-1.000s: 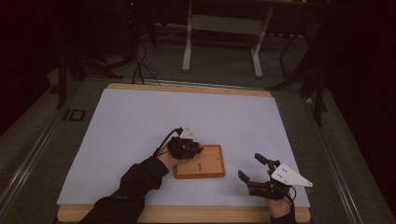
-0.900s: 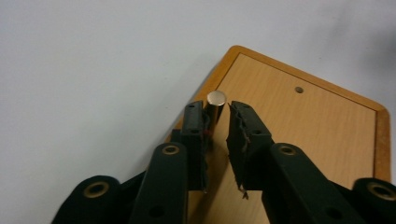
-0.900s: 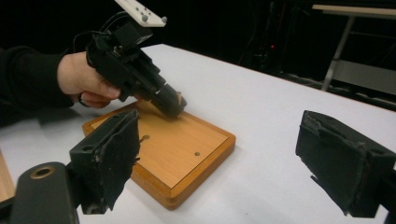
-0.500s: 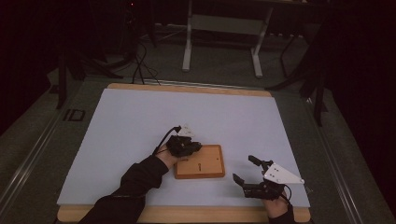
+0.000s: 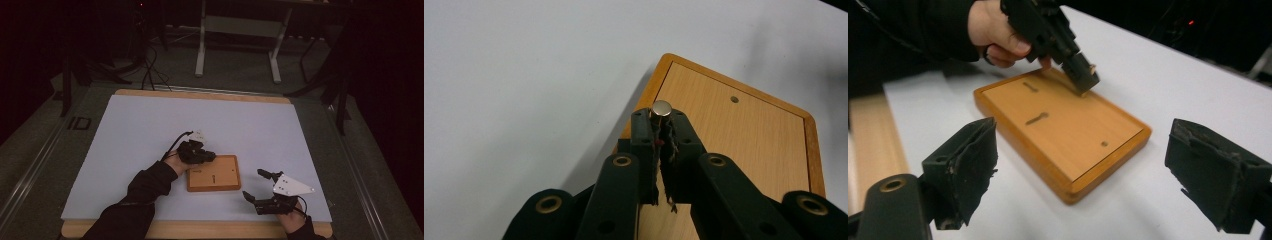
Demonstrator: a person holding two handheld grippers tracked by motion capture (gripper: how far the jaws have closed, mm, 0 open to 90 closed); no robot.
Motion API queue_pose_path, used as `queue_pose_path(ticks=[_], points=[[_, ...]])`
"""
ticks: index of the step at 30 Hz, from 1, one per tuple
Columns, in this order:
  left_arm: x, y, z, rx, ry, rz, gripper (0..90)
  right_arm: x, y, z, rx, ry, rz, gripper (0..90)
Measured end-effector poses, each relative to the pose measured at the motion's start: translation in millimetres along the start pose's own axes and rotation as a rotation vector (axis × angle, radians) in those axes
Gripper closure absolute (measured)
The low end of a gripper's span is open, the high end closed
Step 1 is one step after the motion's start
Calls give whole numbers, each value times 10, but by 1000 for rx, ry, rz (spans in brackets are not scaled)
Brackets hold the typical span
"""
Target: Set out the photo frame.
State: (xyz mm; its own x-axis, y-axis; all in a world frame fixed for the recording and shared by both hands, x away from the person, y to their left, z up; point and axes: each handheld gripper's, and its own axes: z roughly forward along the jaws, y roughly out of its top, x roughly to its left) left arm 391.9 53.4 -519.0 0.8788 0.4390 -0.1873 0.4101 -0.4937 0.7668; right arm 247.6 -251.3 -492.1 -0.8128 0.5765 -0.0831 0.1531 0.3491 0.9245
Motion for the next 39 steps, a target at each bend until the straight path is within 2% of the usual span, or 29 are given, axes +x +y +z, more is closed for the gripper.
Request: queue_pose_path(ticks=[2,5,7,11,12,13,14,16,18,19,20,21,22,23,28,30,35,37,38,39], points=[[21,-1,1,-1,-15,4,852,4,12,-3,-6,5,-40,124],[65,2,5,0,-41,-9,852,72,11,57,94,-43,-190,129],[97,5,9,-3,-61,-21,852,126,-10,116,153,-52,-262,134],[150,16,14,3,-93,-37,853,282,-71,230,228,-90,-445,174],[150,16,14,3,-93,-37,853,282,-71,230,228,-90,-445,174],[150,16,14,3,-93,-37,853,321,-86,254,243,-100,-499,190],[176,18,18,5,-107,-38,853,395,-126,307,267,-130,-617,230],[197,16,21,2,-118,-49,853,451,-171,339,278,-173,-708,269],[217,11,25,-4,-133,-58,853,477,-210,368,290,-196,-801,335],[227,12,26,-3,-138,-66,853,493,-235,385,298,-236,-852,344],[235,12,30,-6,-143,-70,853,498,-257,405,303,-249,-889,355],[240,12,31,-6,-147,-67,853,500,-274,416,304,-254,-910,400],[240,12,31,-6,-147,-67,853,500,-274,416,304,-254,-910,400],[246,17,31,-1,-147,-67,853,500,-308,445,305,-274,-950,429],[257,21,34,2,-153,-68,853,485,-373,522,327,-266,-1036,465],[258,24,33,7,-153,-64,853,486,-397,542,328,-273,-1070,486],[260,21,37,5,-156,-66,853,488,-469,589,325,-306,-1192,543],[260,21,37,5,-156,-66,853,487,-479,597,325,-310,-1208,543],[263,23,39,7,-159,-66,853,493,-510,619,317,-327,-1254,580],[263,23,39,7,-159,-66,853,493,-510,619,317,-327,-1254,580]])
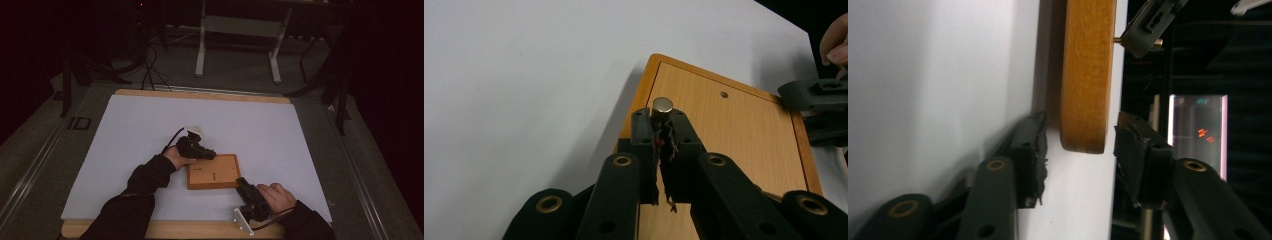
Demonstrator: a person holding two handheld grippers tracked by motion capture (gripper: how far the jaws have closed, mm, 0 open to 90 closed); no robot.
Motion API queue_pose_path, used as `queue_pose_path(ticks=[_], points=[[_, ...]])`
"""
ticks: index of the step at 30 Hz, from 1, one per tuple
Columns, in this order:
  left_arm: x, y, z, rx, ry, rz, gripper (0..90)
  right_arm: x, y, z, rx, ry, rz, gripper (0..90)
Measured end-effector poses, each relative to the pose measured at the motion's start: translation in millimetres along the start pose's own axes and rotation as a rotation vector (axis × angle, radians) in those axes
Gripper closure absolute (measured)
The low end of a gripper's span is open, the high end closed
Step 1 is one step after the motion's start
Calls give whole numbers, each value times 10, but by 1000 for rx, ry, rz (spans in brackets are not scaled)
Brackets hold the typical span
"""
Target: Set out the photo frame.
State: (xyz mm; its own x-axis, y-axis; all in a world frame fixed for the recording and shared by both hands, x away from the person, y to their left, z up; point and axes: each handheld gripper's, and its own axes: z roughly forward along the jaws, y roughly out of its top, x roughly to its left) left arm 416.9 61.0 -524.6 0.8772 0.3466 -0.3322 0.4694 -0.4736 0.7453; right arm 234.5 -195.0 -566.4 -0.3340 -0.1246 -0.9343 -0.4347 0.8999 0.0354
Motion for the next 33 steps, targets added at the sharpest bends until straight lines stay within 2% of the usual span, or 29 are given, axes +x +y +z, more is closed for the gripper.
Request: queue_pose_path(ticks=[2,5,6,8,19,21,23,24,26,27,28,30,31,32,33], points=[[-1,4,2,3,1,0,853,17,13,20,-2,-10,-33,612],[-4,5,2,5,1,3,853,19,18,27,-2,-9,-40,619],[-4,5,2,8,2,5,853,24,27,36,-1,-21,-66,656],[0,4,3,7,0,0,852,29,39,50,-2,-31,-83,668],[-30,27,0,25,24,10,844,3,47,42,0,-17,-58,682],[-33,30,-1,26,22,-4,839,-2,48,38,-3,-19,-53,683],[-53,37,2,46,22,4,835,-16,56,26,-6,-12,-48,684],[-58,37,8,60,21,6,813,-25,64,17,-11,-14,-38,687],[-70,34,9,52,12,5,728,-29,69,14,-12,-15,-29,687],[-84,33,9,50,8,5,728,-42,73,9,-12,-12,-25,689],[-109,38,4,49,22,12,590,-66,72,3,-15,-12,-16,692],[-151,52,-68,2,36,25,485,-84,72,0,-14,-5,-22,693],[-173,50,-130,-35,13,46,406,-88,72,-1,-15,-5,-19,693],[-188,55,-171,-46,13,51,319,-96,72,-3,-18,-1,-15,693],[-206,65,-234,-63,17,51,301,-102,72,-4,-19,1,-11,694]])
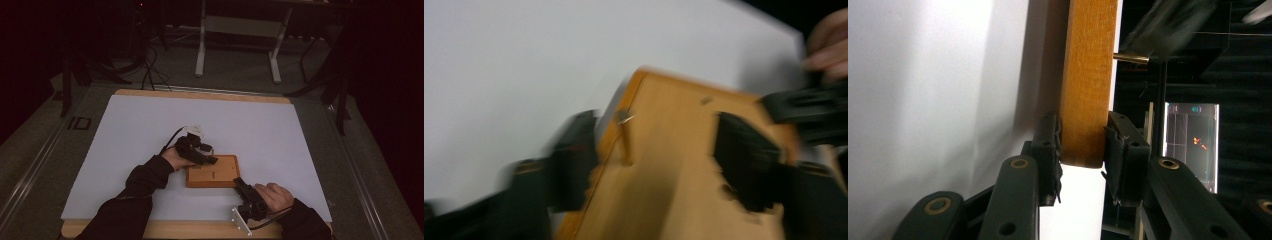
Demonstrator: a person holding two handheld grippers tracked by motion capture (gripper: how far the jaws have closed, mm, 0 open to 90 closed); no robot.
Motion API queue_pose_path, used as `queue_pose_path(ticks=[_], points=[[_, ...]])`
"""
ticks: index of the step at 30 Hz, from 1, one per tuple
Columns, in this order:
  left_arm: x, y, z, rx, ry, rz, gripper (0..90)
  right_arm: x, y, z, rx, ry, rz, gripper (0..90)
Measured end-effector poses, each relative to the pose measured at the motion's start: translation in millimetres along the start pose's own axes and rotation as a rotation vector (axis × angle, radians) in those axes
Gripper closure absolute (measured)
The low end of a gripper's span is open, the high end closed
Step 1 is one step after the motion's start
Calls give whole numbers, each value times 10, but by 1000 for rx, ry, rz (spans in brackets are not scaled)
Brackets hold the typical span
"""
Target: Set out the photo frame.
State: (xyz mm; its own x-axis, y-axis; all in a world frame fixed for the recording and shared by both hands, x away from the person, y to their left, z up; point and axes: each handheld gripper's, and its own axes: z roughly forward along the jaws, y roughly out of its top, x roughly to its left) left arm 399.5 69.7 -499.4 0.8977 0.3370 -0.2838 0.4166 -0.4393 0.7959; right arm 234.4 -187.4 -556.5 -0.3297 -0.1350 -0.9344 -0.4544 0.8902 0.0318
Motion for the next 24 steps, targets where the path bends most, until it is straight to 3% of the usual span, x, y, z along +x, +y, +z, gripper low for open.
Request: queue_pose_path(ticks=[2,7,12,13,14,17,24], points=[[-34,7,-91,-32,7,18,184,-28,-1,-5,-4,8,5,695],[-200,9,-318,-82,90,106,148,-113,-5,-18,-18,25,29,700],[-330,-16,-463,-95,117,153,148,-202,-17,-25,-28,61,60,701],[-393,-49,-556,-109,133,176,148,-228,-20,-25,-31,70,65,700],[-418,-64,-599,-120,141,183,139,-296,-24,-26,-29,103,77,701],[-490,-102,-717,-147,151,186,115,-404,-48,-15,-39,142,101,702],[-619,-134,-865,-160,140,201,77,-676,-139,41,-65,233,167,705]])
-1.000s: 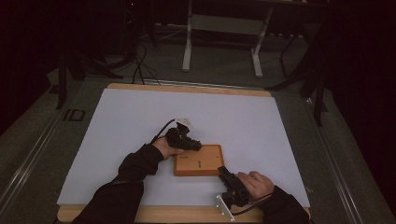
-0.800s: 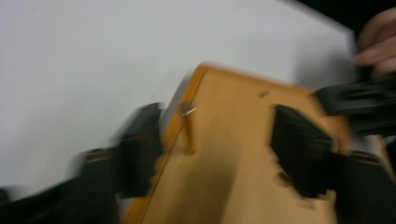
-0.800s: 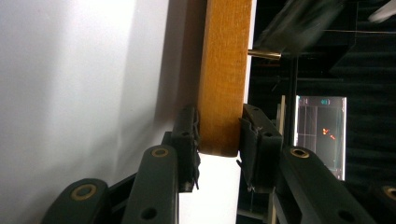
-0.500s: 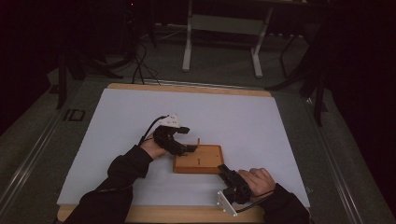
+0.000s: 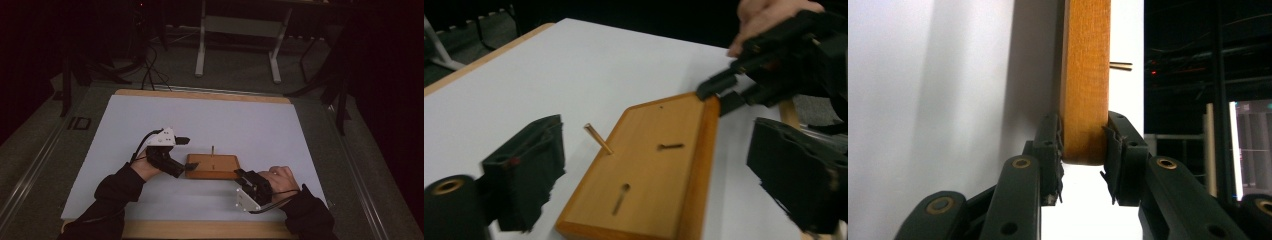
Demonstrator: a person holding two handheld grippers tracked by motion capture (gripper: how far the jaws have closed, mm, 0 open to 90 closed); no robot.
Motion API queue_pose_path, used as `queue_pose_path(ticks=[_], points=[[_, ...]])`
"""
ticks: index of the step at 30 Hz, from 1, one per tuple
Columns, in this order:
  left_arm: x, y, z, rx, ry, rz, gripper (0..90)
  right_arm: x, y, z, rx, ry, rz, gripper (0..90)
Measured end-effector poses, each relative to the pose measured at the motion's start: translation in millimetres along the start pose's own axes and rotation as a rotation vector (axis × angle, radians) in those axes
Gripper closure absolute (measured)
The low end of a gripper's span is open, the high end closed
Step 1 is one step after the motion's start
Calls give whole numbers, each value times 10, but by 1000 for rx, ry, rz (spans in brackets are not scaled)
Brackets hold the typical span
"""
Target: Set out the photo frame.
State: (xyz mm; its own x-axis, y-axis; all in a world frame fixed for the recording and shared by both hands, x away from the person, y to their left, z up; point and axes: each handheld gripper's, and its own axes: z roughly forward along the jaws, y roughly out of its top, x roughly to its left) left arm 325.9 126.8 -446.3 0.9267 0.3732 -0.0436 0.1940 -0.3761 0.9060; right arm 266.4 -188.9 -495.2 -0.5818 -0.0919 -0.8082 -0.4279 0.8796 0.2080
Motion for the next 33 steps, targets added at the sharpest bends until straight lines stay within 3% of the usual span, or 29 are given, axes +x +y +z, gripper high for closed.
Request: queue_pose_path(ticks=[4,6,10,16,22,24,26,33], points=[[-89,-23,-78,-4,3,7,77,-221,-52,20,-14,80,55,705],[-103,-41,-80,4,19,9,48,-264,-68,28,-25,96,64,705],[-132,-133,-80,35,75,19,22,-480,-103,69,-36,174,115,705],[-110,-232,-117,16,104,-17,15,-729,-184,144,-65,265,187,704],[-101,-328,-114,4,102,-39,15,-960,-263,248,-86,353,282,702],[-98,-344,-108,2,99,-47,15,-994,-279,265,-89,368,291,702],[-95,-383,-85,-1,90,-56,16,-1099,-314,322,-92,419,335,702],[-95,-425,-58,-11,105,-67,16,-1357,-409,505,-81,513,384,692]])
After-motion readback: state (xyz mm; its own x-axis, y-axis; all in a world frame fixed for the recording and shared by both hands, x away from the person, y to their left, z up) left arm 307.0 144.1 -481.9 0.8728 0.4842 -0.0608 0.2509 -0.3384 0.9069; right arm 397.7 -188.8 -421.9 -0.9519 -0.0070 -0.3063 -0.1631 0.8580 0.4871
